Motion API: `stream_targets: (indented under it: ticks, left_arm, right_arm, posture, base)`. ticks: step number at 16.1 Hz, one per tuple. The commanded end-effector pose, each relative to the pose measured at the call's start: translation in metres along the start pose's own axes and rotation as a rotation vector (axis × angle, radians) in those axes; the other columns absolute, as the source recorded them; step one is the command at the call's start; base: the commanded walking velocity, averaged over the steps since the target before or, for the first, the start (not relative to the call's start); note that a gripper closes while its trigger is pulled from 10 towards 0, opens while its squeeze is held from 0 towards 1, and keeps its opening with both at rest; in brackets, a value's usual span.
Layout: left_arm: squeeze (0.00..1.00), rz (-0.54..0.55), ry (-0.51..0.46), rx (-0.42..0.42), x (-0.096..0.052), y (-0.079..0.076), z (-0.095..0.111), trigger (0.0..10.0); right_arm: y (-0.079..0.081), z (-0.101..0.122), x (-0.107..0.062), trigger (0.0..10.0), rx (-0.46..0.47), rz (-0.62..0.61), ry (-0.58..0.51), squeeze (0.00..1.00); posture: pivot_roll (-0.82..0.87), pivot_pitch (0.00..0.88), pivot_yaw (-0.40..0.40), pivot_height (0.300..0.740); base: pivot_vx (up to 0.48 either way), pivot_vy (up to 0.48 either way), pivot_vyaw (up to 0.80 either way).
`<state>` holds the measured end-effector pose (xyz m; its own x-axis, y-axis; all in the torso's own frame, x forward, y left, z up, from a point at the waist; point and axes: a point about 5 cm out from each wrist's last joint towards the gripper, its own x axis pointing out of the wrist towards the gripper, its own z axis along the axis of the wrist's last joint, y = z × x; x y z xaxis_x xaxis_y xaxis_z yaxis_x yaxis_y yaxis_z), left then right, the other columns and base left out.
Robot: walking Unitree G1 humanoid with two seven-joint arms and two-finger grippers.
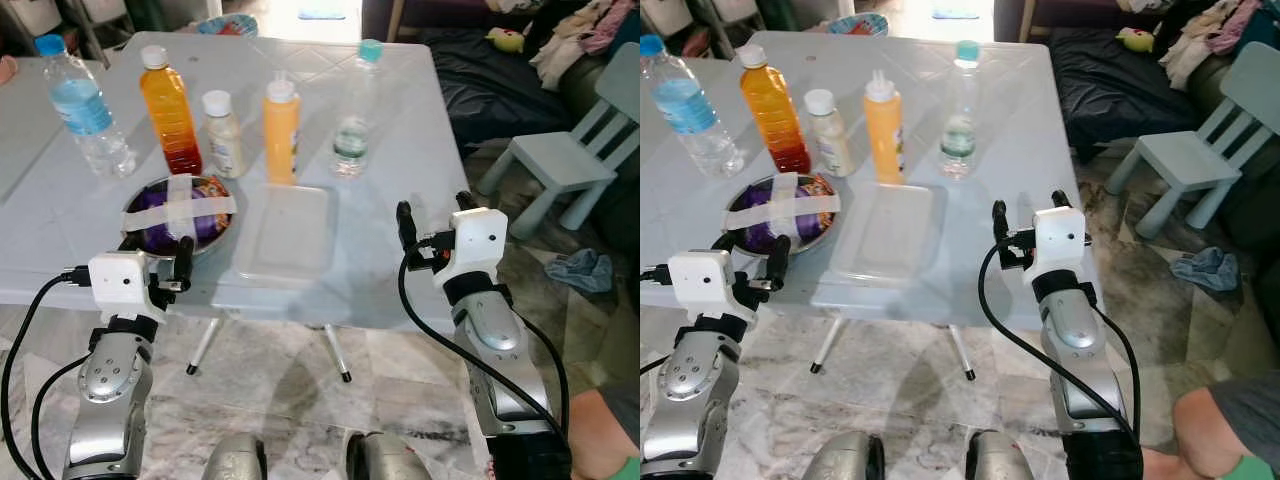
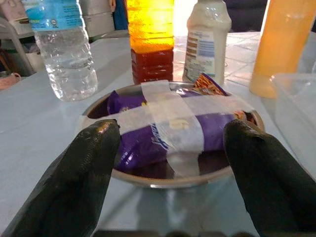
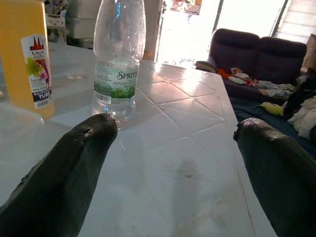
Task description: Restocking fridge
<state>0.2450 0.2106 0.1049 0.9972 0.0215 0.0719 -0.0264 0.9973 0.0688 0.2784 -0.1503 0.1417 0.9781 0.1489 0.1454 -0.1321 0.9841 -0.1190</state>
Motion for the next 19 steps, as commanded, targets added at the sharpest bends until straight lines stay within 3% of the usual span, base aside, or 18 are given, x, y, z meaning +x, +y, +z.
stream_targets:
  ticks: [1,4,8,10,14,16,19]
  left_arm:
    - [0.0,0.025,0.019,0.009,-0.001,0.006,-0.003,10.0]
    - [0.0,0.054,0.017,0.025,0.003,0.014,-0.003,10.0]
    - [0.0,0.21,-0.014,0.085,0.004,0.047,0.004,10.0]
    - [0.0,0.201,0.002,0.092,0.003,0.046,0.0,10.0]
    - [0.0,0.183,0.009,0.068,0.001,0.039,-0.002,10.0]
    - [0.0,0.177,0.009,0.064,0.0,0.037,-0.003,10.0]
    - [0.0,0.167,0.005,0.064,0.001,0.036,-0.002,10.0]
  right_arm:
    - [0.005,0.007,0.002,10.0,0.06,0.046,-0.029,0.0]
    - [0.016,0.001,-0.001,10.0,0.188,0.12,0.017,0.0]
    - [0.037,-0.002,-0.006,10.0,0.426,0.309,0.081,0.0]
    - [0.043,0.0,-0.005,10.0,0.455,0.37,0.083,0.0]
    - [0.037,0.0,-0.007,10.0,0.283,0.379,0.064,0.0]
    - [0.024,-0.003,-0.011,10.0,0.194,0.291,0.076,0.0]
    - [0.001,0.012,-0.017,10.0,0.041,0.151,-0.005,0.0]
  posture:
    - [0.04,0.11,-0.004,0.74]
    - [0.04,0.107,-0.003,0.74]
    - [0.05,0.116,0.002,0.74]
    - [0.05,0.117,0.002,0.74]
    - [0.05,0.122,-0.01,0.74]
    - [0.05,0.124,-0.015,0.74]
    - [0.04,0.128,-0.01,0.74]
  base:
    - [0.0,0.0,0.0]
    - [0.0,0.0,0.0]
    - [0.0,0.0,0.0]
    - [0.0,0.0,0.0]
    - [0.0,0.334,0.0]
    - [0.0,0.48,0.0]
    - [0.0,0.48,0.0]
